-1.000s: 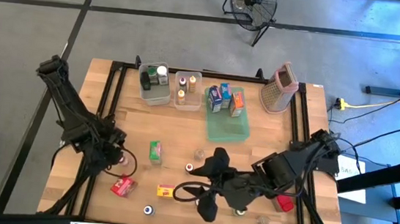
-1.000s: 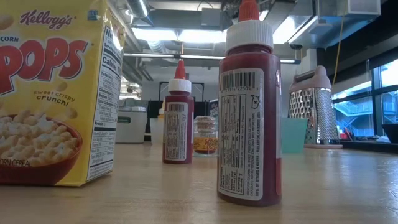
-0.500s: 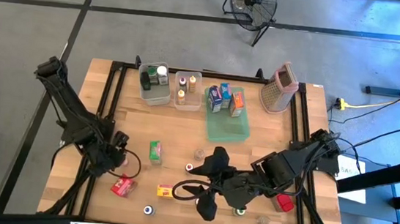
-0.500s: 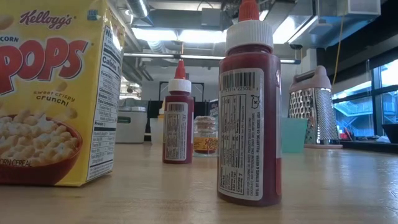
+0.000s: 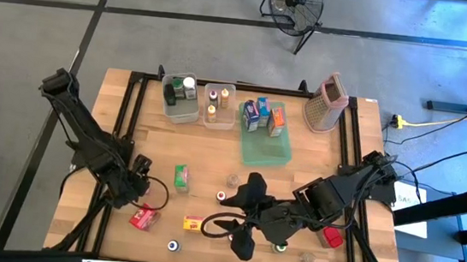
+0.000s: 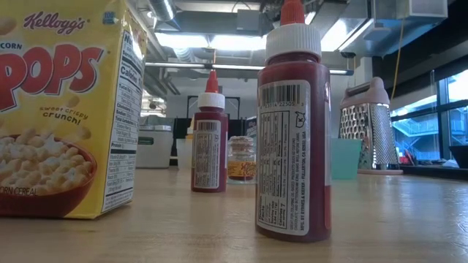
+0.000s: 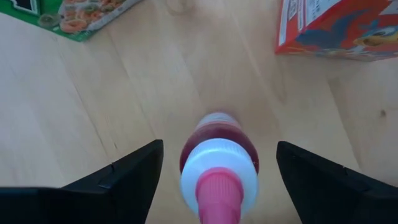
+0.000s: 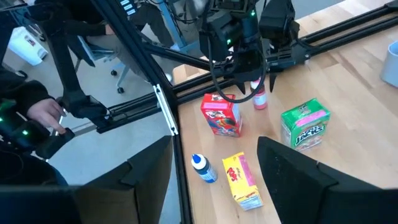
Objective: Pick & Place Kitchen Items
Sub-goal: Put the pink food coloring bottle into the transparent bin
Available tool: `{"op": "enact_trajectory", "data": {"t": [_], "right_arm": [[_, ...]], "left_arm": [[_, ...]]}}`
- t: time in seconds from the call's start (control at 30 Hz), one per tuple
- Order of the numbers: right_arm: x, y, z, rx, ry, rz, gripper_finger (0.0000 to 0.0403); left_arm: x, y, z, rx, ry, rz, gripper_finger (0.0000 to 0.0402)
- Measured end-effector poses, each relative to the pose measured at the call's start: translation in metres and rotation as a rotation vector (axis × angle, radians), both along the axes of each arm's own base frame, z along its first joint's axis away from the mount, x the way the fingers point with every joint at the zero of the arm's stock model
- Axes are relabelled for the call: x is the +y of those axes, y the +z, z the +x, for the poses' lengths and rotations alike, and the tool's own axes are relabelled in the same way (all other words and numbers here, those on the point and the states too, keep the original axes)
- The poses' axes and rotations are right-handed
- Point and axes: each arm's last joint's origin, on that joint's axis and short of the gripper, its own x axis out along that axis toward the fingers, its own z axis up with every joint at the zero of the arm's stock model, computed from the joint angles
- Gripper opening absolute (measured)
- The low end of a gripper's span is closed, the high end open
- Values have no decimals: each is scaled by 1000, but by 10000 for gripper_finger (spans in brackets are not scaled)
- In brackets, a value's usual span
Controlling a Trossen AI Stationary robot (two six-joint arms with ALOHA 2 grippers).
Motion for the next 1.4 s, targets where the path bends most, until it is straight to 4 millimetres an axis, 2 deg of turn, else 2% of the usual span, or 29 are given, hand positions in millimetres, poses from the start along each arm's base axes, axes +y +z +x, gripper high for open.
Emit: {"op": "enact_trajectory", "data": {"t": [0.27, 0.57, 0.87, 0.97, 1.17, 1.27, 1.4], "right_arm": [[0, -1, 0, 19, 61, -25, 238], [-3, -1, 2, 18, 131, -122, 238], [-6, 1, 1, 5, 210, -246, 238], [-10, 9, -6, -4, 215, -249, 238], [-13, 20, -35, 48, 250, -280, 238], [-14, 22, -48, 95, 252, -282, 238], [-22, 29, -61, 127, 147, -181, 238]], "left_arm": [[2, -2, 5, 18, 71, -17, 245], [4, -6, 12, 68, 129, -37, 149], [4, -1, 17, 118, 227, -85, 144], [7, 7, 19, 141, 294, -79, 144], [15, 31, 23, 200, 394, -70, 144], [21, 50, 29, 197, 442, -65, 144], [33, 86, 28, 229, 554, -22, 144]]}}
